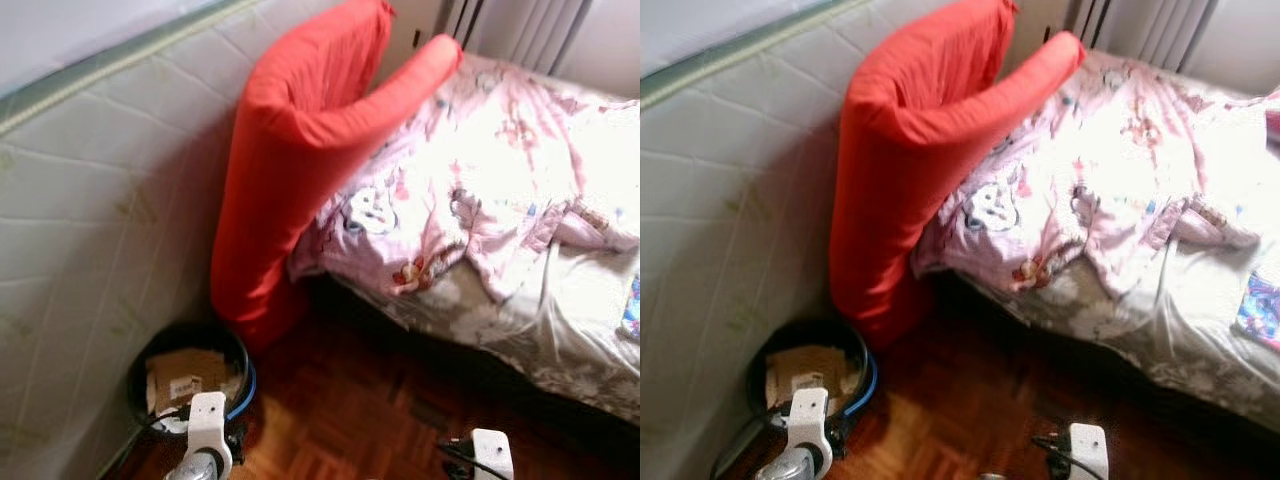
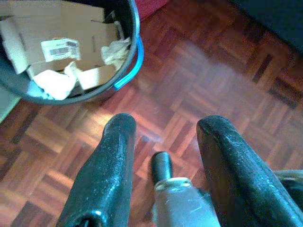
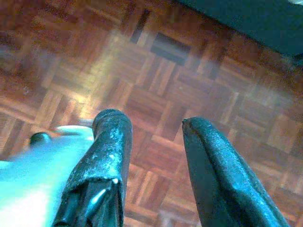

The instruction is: Clean up the room

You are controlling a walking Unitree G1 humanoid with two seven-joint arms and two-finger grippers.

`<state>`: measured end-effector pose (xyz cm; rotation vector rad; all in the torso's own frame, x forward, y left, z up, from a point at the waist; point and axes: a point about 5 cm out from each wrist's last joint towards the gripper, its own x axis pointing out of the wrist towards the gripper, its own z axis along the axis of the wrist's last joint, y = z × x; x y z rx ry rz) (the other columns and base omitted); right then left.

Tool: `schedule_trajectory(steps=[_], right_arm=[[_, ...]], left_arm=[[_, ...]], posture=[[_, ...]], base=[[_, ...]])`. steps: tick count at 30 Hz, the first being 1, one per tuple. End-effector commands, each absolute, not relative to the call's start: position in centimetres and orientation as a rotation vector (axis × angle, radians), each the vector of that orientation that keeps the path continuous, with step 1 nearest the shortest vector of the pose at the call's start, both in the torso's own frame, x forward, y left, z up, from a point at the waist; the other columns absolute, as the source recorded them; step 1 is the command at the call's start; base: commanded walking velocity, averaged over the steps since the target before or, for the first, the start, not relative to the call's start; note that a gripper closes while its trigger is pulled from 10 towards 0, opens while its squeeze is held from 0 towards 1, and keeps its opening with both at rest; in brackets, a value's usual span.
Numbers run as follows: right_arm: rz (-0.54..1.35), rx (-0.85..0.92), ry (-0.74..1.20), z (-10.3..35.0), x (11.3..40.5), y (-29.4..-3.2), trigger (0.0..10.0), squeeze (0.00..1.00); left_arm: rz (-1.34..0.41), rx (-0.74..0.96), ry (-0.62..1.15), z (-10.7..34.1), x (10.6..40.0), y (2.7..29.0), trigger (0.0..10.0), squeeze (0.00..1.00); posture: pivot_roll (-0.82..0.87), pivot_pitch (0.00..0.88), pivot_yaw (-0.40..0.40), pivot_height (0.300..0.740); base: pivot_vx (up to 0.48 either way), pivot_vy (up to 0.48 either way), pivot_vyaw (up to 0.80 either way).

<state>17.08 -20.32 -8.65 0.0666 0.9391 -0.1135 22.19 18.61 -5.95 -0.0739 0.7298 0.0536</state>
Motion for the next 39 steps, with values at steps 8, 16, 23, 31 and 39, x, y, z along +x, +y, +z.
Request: schedule_trajectory(steps=[8, 16, 23, 31, 39], right_arm=[[-0.103, 0.055, 0.939, -8.7, 16.9, -20.4, 10.0, 0.0], [-0.105, 0.054, 0.947, -8.9, 16.3, -20.6, 10.0, 0.0], [-0.09, 0.055, 0.937, -8.8, 16.4, -20.6, 10.0, 0.0], [-0.071, 0.056, 0.93, -8.9, 16.6, -19.9, 10.0, 0.0], [-0.046, 0.043, 0.939, -9.1, 16.0, -19.8, 10.0, 0.0]], left_arm=[[0.048, -0.077, 0.75, -6.4, 21.5, 18.2, 10.0, 0.0], [0.042, -0.076, 0.751, -6.4, 21.6, 18.1, 10.0, 0.0], [0.04, -0.084, 0.748, -6.3, 21.7, 18.0, 10.0, 0.0], [0.036, -0.087, 0.747, -6.3, 21.7, 18.0, 10.0, 0.0], [0.041, -0.088, 0.761, -6.6, 21.3, 18.2, 10.0, 0.0]], posture=[[0.0, 0.094, -0.015, 0.74], [0.0, 0.08, -0.014, 0.74], [0.0, 0.079, -0.015, 0.74], [-0.03, 0.106, -0.008, 0.74], [-0.04, 0.126, 0.001, 0.74]], base=[[0.0, -0.34, 0.0], [0.0, -0.347, 0.0], [0.0, -0.349, 0.0], [0.0, -0.337, 0.0], [0.0, -0.34, 0.0]])
